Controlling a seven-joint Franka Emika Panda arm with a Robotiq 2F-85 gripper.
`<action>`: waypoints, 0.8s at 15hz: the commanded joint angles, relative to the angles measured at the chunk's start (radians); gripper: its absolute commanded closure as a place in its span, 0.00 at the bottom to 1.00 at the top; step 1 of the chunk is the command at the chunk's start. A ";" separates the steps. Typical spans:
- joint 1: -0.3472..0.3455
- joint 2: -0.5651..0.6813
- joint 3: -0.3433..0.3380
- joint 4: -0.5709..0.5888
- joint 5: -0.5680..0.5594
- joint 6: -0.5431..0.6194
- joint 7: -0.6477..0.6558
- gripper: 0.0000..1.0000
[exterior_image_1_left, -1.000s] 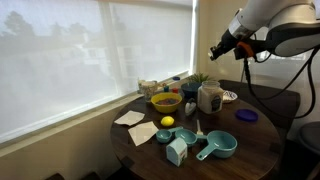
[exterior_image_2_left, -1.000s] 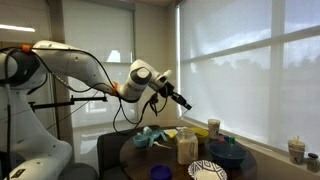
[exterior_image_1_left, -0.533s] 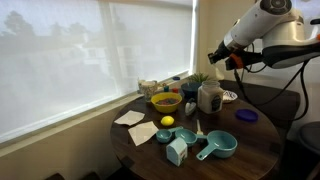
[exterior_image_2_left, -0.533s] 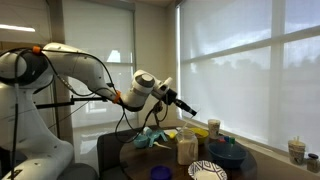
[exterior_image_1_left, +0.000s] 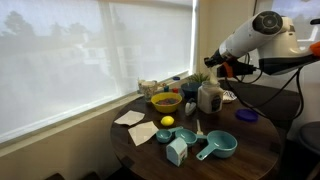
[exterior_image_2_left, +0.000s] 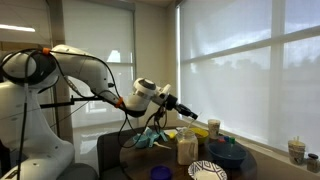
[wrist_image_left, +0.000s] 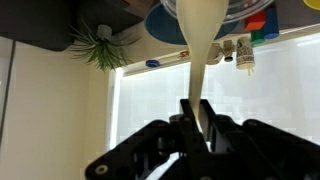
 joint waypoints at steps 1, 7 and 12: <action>-0.028 0.037 0.030 0.013 -0.135 0.023 0.182 0.97; -0.013 0.085 0.035 0.010 -0.254 0.008 0.347 0.97; -0.005 0.111 0.033 0.006 -0.246 0.010 0.363 0.97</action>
